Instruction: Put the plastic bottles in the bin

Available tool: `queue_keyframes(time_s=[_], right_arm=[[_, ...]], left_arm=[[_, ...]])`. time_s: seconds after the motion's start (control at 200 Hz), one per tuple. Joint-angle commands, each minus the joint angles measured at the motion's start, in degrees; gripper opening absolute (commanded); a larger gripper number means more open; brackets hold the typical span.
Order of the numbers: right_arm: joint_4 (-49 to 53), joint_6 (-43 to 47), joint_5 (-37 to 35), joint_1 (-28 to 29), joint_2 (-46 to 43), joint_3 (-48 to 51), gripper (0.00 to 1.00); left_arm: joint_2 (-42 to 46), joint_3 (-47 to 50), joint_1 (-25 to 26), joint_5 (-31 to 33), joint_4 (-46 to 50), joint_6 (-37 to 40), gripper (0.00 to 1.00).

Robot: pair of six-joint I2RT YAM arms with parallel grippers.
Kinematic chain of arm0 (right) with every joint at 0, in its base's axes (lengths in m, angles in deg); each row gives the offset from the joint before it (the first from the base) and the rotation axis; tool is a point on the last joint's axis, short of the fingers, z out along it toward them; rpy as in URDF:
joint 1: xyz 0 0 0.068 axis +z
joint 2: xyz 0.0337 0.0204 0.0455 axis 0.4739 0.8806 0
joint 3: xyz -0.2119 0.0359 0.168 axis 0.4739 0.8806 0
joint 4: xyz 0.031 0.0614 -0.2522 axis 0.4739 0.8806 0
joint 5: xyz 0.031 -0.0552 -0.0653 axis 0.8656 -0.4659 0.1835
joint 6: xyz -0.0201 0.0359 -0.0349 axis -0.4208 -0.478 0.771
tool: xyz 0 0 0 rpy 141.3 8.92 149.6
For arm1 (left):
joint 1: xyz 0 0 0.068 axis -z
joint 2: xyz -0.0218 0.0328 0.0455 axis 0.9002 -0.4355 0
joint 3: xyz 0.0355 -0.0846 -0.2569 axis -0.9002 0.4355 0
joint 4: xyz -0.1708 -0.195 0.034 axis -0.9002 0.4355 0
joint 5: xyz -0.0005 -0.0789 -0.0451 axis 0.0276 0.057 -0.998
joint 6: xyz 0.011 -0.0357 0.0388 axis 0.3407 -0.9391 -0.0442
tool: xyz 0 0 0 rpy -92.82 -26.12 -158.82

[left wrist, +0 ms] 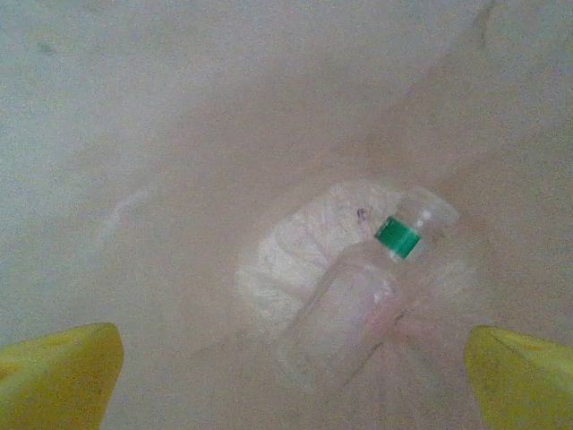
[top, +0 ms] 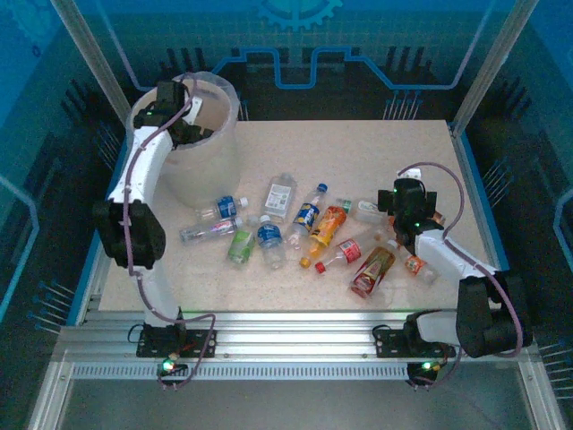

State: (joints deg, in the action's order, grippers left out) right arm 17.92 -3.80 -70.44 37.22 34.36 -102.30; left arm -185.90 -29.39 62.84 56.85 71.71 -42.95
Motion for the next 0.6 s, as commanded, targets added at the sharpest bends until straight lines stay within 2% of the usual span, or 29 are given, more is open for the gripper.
queue_keyframes(time_s=[0.0,0.22,0.34,0.47,0.595], right_arm=[[1.1,-1.1,1.2,-0.4,-0.8,-2.2,1.0],[4.0,-2.0,4.3,-0.4,-3.8,-3.0,1.0],[7.4,-3.2,4.8,-0.4,-5.3,-4.6,1.0],[11.9,-5.2,5.0,-0.4,-6.8,-6.8,1.0],[15.9,-6.7,4.9,-0.4,-7.9,-8.3,1.0]], left_arm=[[7.6,-1.9,-0.6,-0.1,-1.9,-2.6,0.99],[17.1,-2.6,-0.6,0.0,-2.8,-6.3,0.99],[23.7,-0.7,-0.6,0.0,-3.3,-11.8,0.99],[33.7,8.6,-0.1,-3.4,-6.2,-19.4,0.99],[46.4,24.1,2.8,-4.7,-12.0,-24.2,0.99]])
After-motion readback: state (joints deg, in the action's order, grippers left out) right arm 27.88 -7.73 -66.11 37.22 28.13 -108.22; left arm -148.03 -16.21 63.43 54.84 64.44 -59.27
